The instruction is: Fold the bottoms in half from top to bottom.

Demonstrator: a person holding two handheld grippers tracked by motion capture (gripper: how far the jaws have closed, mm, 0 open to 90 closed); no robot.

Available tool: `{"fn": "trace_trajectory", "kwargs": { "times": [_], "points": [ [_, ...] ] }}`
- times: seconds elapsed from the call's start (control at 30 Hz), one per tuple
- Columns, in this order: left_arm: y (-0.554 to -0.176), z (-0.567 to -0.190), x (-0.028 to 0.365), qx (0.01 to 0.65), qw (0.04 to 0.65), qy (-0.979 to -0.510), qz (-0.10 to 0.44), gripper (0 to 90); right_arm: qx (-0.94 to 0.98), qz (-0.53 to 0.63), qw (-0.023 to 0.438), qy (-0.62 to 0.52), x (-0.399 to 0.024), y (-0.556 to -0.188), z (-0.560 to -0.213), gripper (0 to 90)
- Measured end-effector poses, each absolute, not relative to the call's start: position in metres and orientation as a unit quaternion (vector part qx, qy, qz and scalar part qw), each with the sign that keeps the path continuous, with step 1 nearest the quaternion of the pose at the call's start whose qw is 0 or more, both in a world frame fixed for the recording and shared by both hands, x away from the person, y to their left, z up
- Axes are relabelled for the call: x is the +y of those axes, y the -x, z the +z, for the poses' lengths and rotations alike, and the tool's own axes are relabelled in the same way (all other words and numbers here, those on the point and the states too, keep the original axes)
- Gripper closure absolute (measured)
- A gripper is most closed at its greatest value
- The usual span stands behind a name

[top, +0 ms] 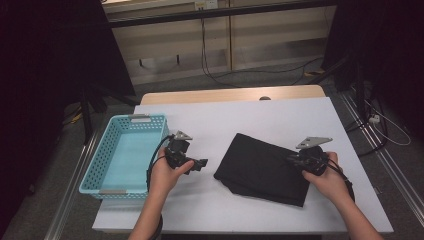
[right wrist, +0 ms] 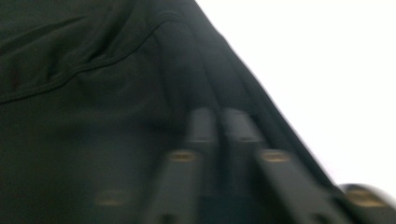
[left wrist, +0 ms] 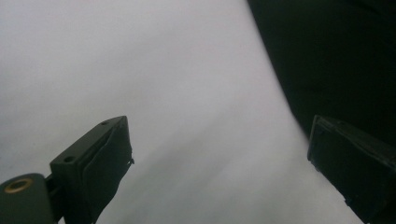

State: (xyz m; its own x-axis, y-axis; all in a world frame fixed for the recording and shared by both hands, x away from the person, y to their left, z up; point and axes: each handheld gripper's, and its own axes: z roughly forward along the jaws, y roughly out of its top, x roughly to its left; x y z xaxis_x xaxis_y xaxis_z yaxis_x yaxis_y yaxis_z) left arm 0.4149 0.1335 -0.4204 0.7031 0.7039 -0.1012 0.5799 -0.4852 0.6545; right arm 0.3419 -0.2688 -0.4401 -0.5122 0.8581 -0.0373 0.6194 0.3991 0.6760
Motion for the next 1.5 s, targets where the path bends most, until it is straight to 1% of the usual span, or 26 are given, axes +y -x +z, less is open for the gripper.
{"fn": "trace_trajectory", "kwargs": {
  "times": [0.1, 0.23, 0.4, 0.43, 0.47, 0.5, 0.53, 0.6, 0.63, 0.77, 0.83, 0.9, 0.97, 1.2, 1.33, 1.5],
  "points": [
    [-0.415, -0.42, 0.133, 0.367, 0.339, -0.862, 0.089, 6.4, 0.809, 0.325, 0.189, -0.451, -0.271, -0.339, -0.435, 89.5],
    [-0.415, -0.42, 0.13, 0.371, 0.34, -0.859, 0.091, 6.4, 0.801, 0.345, 0.205, -0.444, -0.272, -0.339, -0.425, 89.6],
    [-0.416, -0.421, 0.129, 0.366, 0.338, -0.863, 0.086, 6.4, 0.805, 0.338, 0.21, -0.44, -0.27, -0.352, -0.43, 89.0],
    [-0.417, -0.421, 0.129, 0.367, 0.339, -0.862, 0.084, 6.4, 0.807, 0.336, 0.207, -0.439, -0.27, -0.356, -0.433, 86.5],
    [-0.417, -0.421, 0.13, 0.368, 0.339, -0.862, 0.086, 6.4, 0.807, 0.332, 0.205, -0.443, -0.27, -0.359, -0.437, 79.0],
    [-0.418, -0.421, 0.13, 0.369, 0.339, -0.861, 0.087, 6.4, 0.806, 0.325, 0.209, -0.449, -0.27, -0.361, -0.441, 74.8],
    [-0.418, -0.421, 0.131, 0.371, 0.34, -0.86, 0.087, 6.4, 0.806, 0.323, 0.207, -0.451, -0.27, -0.363, -0.444, 73.8],
    [-0.418, -0.422, 0.131, 0.372, 0.34, -0.859, 0.087, 6.4, 0.8, 0.328, 0.204, -0.46, -0.271, -0.366, -0.447, 65.4],
    [-0.419, -0.422, 0.131, 0.372, 0.339, -0.86, 0.084, 6.4, 0.799, 0.328, 0.209, -0.458, -0.272, -0.366, -0.447, 65.2],
    [-0.419, -0.425, 0.13, 0.371, 0.336, -0.861, 0.085, 6.4, 0.798, 0.334, 0.191, -0.464, -0.271, -0.367, -0.45, 70.1],
    [-0.418, -0.424, 0.13, 0.371, 0.336, -0.862, 0.083, 6.4, 0.795, 0.343, 0.173, -0.47, -0.272, -0.368, -0.45, 80.6],
    [-0.418, -0.424, 0.13, 0.369, 0.335, -0.863, 0.083, 6.4, 0.798, 0.342, 0.175, -0.465, -0.271, -0.367, -0.449, 84.0],
    [-0.418, -0.424, 0.129, 0.369, 0.335, -0.863, 0.083, 6.4, 0.797, 0.344, 0.176, -0.465, -0.272, -0.366, -0.446, 85.2],
    [-0.417, -0.422, 0.13, 0.372, 0.343, -0.859, 0.084, 6.4, 0.776, 0.364, 0.158, -0.491, -0.291, -0.355, -0.429, 85.7],
    [-0.417, -0.421, 0.128, 0.37, 0.344, -0.859, 0.084, 6.4, 0.769, 0.37, 0.167, -0.494, -0.299, -0.347, -0.419, 85.8],
    [-0.415, -0.42, 0.127, 0.368, 0.351, -0.857, 0.081, 6.3, 0.778, 0.347, 0.18, -0.492, -0.305, -0.341, -0.422, 85.7]
  ]
}}
